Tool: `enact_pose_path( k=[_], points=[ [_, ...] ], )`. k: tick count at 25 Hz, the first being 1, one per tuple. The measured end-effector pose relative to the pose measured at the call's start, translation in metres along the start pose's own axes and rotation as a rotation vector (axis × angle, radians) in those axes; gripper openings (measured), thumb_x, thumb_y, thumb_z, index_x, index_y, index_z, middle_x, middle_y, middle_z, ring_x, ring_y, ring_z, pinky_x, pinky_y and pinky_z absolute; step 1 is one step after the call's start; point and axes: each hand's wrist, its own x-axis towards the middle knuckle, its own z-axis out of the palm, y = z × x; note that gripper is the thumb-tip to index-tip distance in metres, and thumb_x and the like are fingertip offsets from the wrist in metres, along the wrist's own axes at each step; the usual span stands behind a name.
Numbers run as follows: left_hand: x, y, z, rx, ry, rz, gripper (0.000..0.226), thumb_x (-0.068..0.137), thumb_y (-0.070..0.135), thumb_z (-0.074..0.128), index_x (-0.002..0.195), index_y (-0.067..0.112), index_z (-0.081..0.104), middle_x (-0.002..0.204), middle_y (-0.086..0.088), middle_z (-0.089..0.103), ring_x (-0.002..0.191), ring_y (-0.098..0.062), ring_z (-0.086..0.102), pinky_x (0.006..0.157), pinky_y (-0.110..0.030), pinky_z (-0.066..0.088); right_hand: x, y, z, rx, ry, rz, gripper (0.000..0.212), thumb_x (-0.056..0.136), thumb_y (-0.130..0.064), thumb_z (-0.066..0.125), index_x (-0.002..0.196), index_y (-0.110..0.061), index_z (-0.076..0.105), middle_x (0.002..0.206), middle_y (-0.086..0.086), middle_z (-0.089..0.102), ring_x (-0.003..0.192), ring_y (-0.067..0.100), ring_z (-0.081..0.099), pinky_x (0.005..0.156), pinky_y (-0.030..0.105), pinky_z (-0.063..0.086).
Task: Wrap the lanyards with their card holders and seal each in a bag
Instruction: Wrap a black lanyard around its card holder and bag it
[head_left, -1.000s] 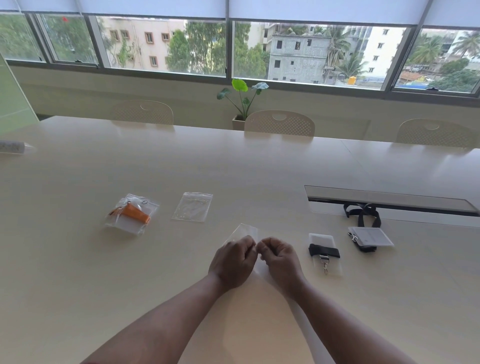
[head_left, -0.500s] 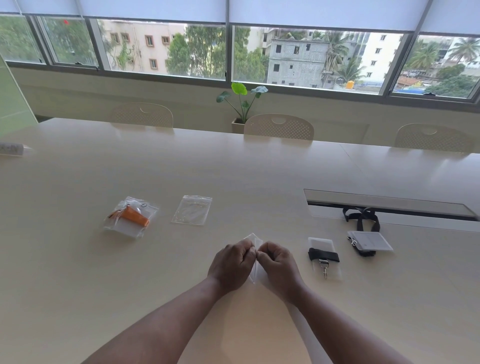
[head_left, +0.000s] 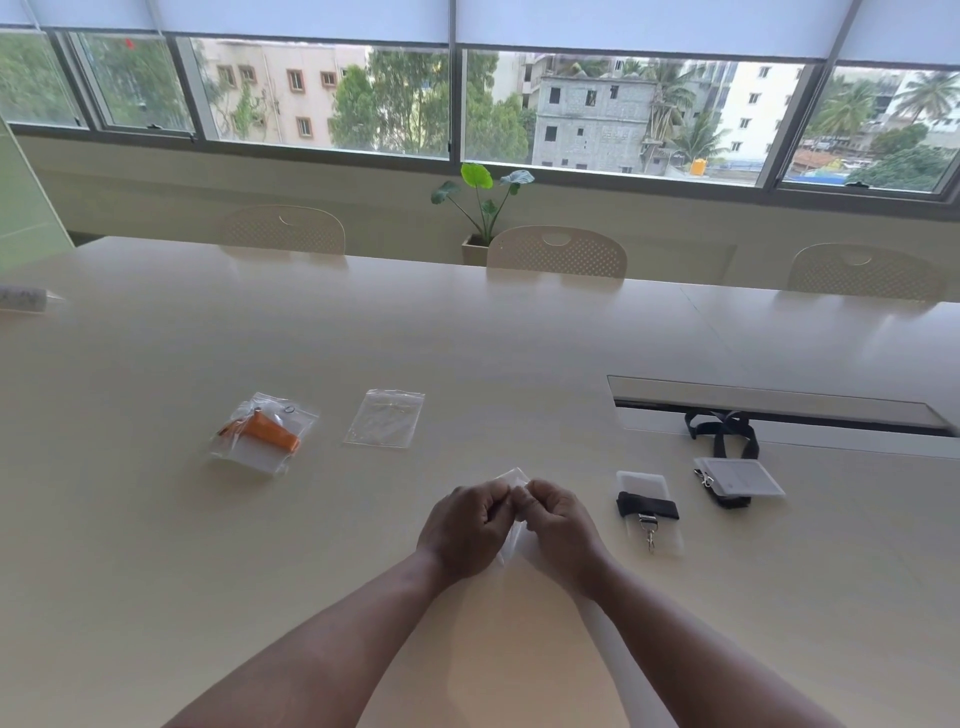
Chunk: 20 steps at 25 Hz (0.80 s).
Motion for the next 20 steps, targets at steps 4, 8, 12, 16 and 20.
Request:
enact_pose_path(
  k=[4,8,12,16,20],
  points=[
    [0.0020,0.0016,-0.0028,-0.072,-0.042,-0.032,0.031,0.094,0.056,0.039,0.072,0.044,0.057,0.067,0.019,0.064,0.063,-0.003,0.059,0.062,-0.031,0.047,0.0000,0.0023,-0.0013,0.029,-0.012,0.014,0.023,0.098,-0.026,0.059,0.077,-0.018,0.068,0.070,-0.008,0.064,0.067,0.005,0.055,0.065,0.023,0.043],
    [0.0027,0.0026,-0.0041,-0.080,-0.040,-0.033,0.029,0.094,0.051,0.039,0.072,0.047,0.058,0.068,0.028,0.062,0.063,0.006,0.056,0.059,-0.024,0.038,0.0003,0.0022,-0.0008,0.041,-0.016,0.011,0.021,0.097,-0.023,0.058,0.082,-0.013,0.069,0.078,-0.002,0.069,0.074,0.009,0.059,0.072,0.027,0.047],
    [0.0030,0.0016,-0.0035,-0.083,-0.038,-0.049,0.028,0.095,0.046,0.041,0.073,0.046,0.059,0.069,0.028,0.062,0.063,0.008,0.055,0.057,-0.021,0.034,0.0021,-0.0005,-0.0024,-0.004,-0.049,0.011,0.025,0.098,-0.028,0.058,0.075,-0.024,0.066,0.068,-0.014,0.062,0.061,0.000,0.051,0.062,0.018,0.040],
    [0.0028,0.0011,-0.0031,-0.074,-0.056,-0.044,0.030,0.100,0.043,0.045,0.074,0.047,0.059,0.068,0.030,0.062,0.063,0.009,0.056,0.057,-0.018,0.033,0.0032,0.0031,-0.0045,-0.018,-0.079,0.024,0.033,0.102,-0.019,0.055,0.072,-0.029,0.066,0.068,-0.015,0.060,0.063,0.001,0.050,0.063,0.018,0.040],
    [0.0028,0.0012,-0.0038,-0.063,-0.061,-0.052,0.032,0.101,0.041,0.046,0.074,0.051,0.059,0.067,0.032,0.061,0.062,0.011,0.054,0.057,-0.015,0.033,0.0020,0.0043,-0.0043,-0.006,-0.087,0.010,0.025,0.101,-0.016,0.056,0.079,-0.021,0.067,0.074,-0.011,0.063,0.070,0.004,0.054,0.069,0.020,0.043]
  ],
)
